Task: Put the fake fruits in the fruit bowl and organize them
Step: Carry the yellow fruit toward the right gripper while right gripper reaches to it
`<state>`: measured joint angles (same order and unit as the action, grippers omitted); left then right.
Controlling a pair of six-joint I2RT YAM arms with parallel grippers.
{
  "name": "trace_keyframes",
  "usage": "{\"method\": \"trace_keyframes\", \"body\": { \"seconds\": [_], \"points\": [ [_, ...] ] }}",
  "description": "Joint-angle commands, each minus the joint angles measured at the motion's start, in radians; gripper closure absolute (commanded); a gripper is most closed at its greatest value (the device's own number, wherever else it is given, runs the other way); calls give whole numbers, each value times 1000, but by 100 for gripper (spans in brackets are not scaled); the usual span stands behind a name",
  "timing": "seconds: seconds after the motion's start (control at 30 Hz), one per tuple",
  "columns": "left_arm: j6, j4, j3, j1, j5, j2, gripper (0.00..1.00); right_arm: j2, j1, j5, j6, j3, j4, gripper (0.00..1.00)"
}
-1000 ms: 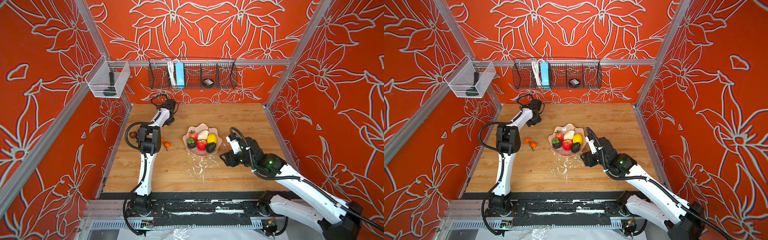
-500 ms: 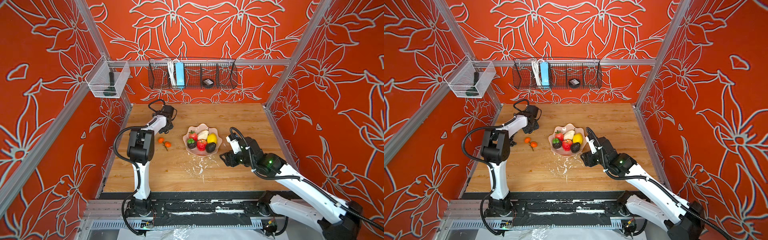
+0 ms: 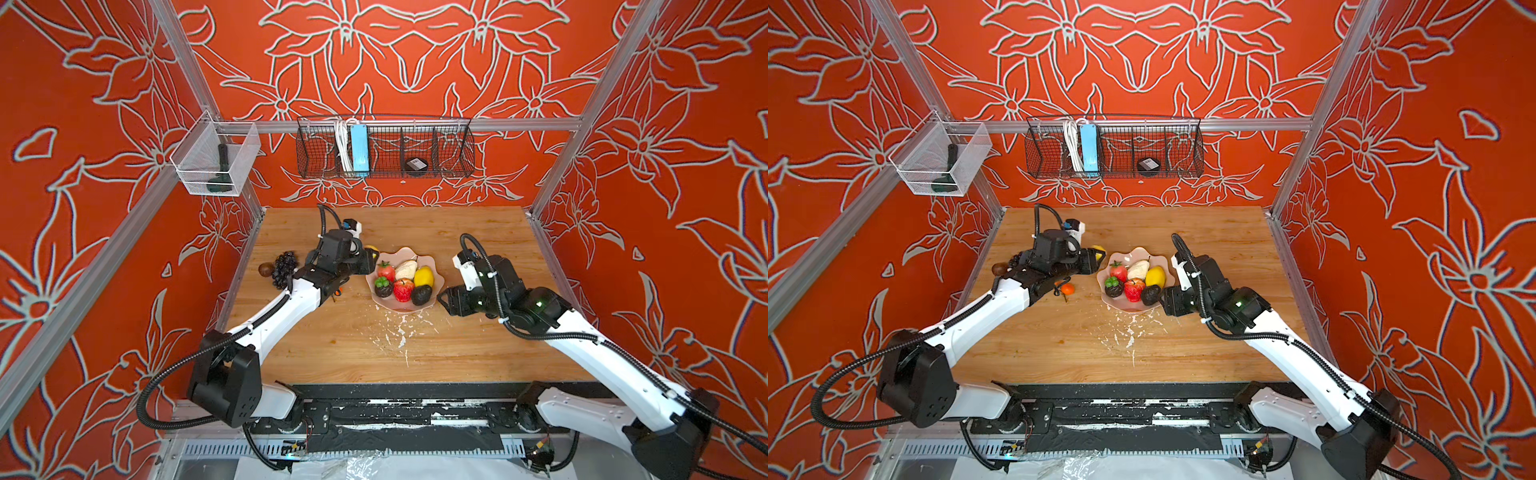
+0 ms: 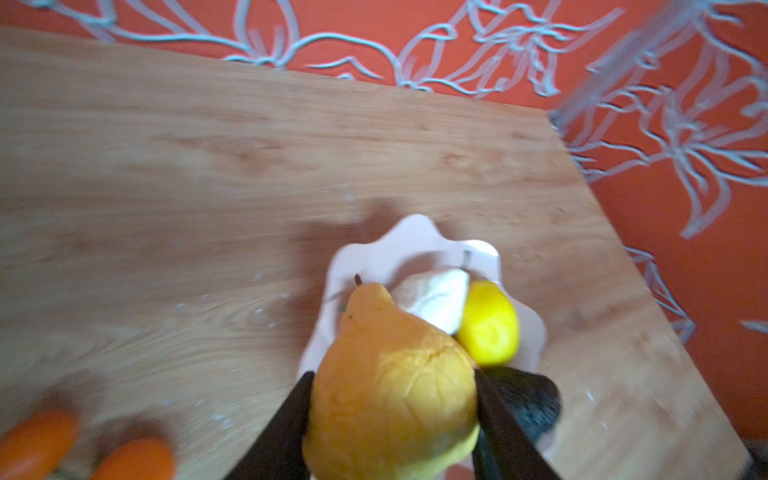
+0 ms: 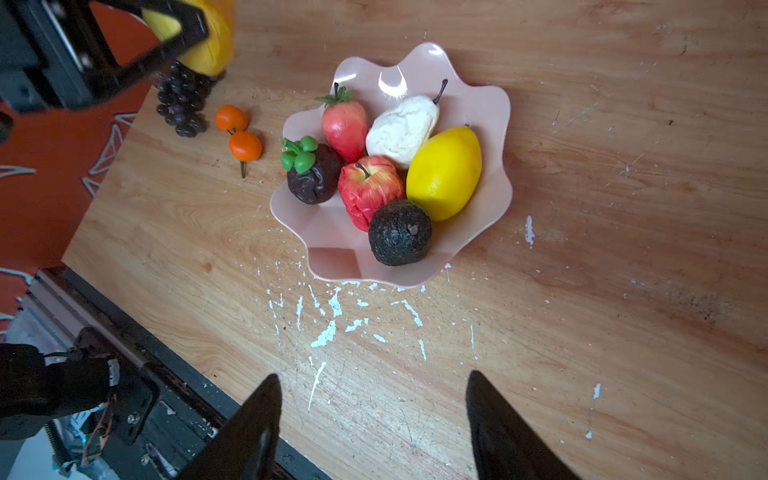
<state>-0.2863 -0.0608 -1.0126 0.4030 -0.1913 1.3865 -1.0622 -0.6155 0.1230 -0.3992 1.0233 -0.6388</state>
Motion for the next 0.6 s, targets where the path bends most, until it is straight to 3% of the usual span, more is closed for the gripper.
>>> {"method": "trace_keyframes", "body": {
  "seconds": [0.0,0.17,0.37,0.57],
  "points": [
    [130,129,48,83,-251,-27,58,-4,36,63,-19,53,-48,29],
    [181,305,198,154,-369,-78,58,-17,149,240,-51,80,-65,32],
    [211,437,323,206,-455,-142,59,-20,162,416,-80,42,46,40],
    [323,416,367,312,-279,-183,59,-61,149,500,-142,9,100,47]
  ]
}}
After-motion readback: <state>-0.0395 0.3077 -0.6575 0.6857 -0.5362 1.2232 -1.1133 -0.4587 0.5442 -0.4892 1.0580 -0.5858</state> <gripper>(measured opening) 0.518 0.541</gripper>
